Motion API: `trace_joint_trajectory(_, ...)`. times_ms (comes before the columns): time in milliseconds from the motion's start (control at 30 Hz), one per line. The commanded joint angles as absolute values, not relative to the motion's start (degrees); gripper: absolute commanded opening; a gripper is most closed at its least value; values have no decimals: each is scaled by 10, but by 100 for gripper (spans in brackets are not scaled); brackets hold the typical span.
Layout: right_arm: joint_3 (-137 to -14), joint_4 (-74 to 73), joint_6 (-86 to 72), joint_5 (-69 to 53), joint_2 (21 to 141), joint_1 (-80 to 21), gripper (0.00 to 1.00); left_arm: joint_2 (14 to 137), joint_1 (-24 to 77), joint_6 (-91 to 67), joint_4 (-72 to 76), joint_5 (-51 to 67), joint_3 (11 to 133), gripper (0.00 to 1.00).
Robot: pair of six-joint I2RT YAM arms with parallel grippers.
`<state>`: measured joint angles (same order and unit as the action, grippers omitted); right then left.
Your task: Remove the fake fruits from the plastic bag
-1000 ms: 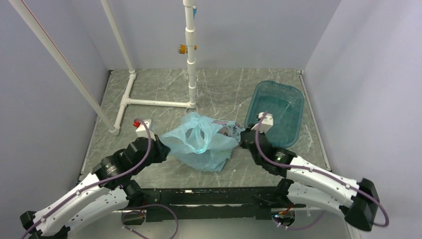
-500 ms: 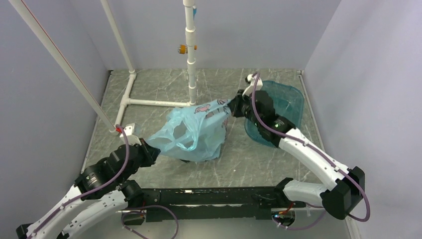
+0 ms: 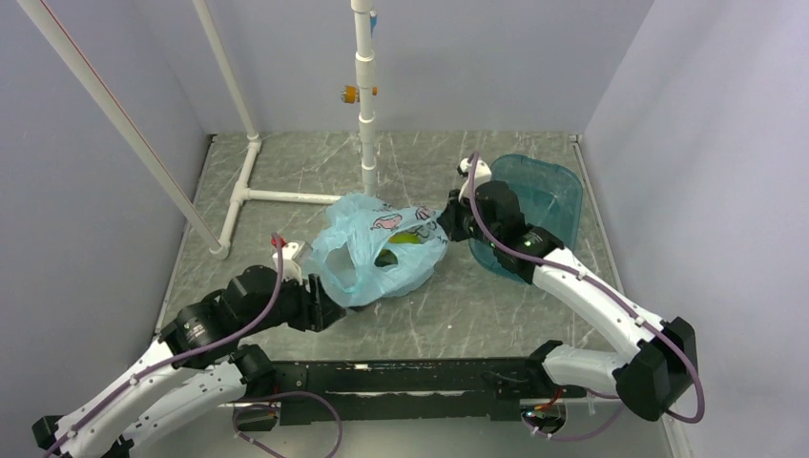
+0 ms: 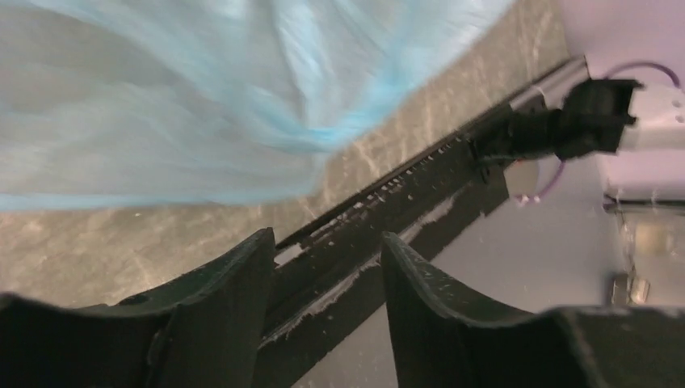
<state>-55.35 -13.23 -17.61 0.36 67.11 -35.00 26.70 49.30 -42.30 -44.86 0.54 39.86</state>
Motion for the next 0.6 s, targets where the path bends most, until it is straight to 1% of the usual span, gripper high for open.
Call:
trace_joint_trajectory(0,-520,-120,-137,-24,619,-348,10,286,492,-334,-426,115,493,61)
trace_joint_trajectory(33,-514,-117,-132,-37,616,-348,11,288,491,-317,-427,144,515,65)
trace_joint_trajectory(67,-510,-115,-129,-48,615,-348,12,289,492,-304,-424,171,540,72)
trace_joint_trajectory(133,-508,-115,-124,-55,617,-348,17,291,492,-293,-406,226,589,97)
trace_joint_trajectory(200,-511,-115,-124,-54,619,-349,24,305,491,-287,-404,244,628,99)
trace_joint_trajectory(267,-519,-123,-128,-55,623,-348,30,334,492,-277,-422,219,689,100)
trace_joint_trajectory(367,-535,-143,-152,-41,622,-349,40,415,492,-229,-477,167,768,99)
trace_joint_trajectory(433,-548,-167,-175,-29,620,-350,43,486,496,-181,-533,128,829,99)
trace_joint_trajectory(500,-558,-198,-198,-15,614,-354,42,555,507,-134,-576,70,878,99)
trace_joint_trajectory(533,-562,-212,-213,-5,610,-356,44,590,519,-110,-590,42,895,99)
trace_joint_trajectory(567,-562,-225,-230,-2,605,-359,49,623,535,-83,-598,15,906,99)
